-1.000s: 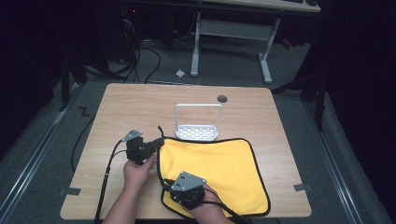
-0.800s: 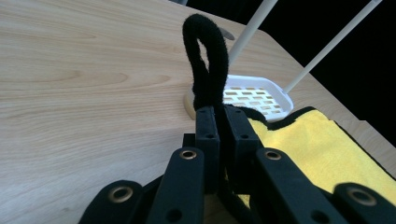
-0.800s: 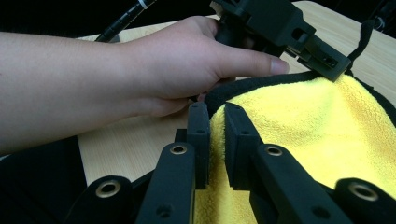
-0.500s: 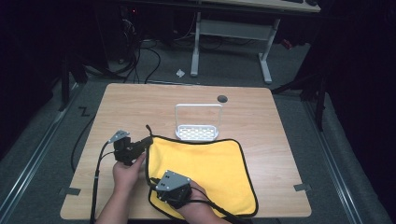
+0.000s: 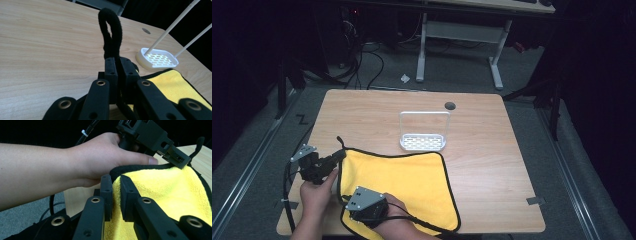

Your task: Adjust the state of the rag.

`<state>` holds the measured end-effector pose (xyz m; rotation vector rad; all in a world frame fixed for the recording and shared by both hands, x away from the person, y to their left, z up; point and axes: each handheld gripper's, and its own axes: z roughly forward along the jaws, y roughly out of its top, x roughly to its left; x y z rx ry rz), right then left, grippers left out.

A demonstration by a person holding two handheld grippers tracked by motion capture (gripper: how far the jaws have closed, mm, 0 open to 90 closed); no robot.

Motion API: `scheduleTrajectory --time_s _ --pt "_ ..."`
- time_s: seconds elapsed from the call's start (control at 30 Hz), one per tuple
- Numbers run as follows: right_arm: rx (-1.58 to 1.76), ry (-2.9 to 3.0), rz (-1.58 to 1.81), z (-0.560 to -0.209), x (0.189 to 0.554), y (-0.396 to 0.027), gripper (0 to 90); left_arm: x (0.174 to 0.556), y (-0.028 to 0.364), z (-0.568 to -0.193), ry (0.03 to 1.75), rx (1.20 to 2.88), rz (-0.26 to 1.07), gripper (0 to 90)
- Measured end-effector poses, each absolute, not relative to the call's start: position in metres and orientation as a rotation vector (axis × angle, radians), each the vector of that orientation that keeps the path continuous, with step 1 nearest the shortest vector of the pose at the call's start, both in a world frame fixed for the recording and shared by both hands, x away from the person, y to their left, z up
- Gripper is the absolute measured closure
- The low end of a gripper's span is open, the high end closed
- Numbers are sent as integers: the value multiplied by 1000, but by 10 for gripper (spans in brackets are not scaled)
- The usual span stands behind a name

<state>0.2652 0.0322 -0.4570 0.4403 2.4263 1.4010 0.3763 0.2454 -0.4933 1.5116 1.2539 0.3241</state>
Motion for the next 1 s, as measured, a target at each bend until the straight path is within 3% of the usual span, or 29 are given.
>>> scheduleTrajectory --time_s 1.0 --pt "683 2339 1287 -479 264 -115 819 400 101 -499 1169 1730 306 848"
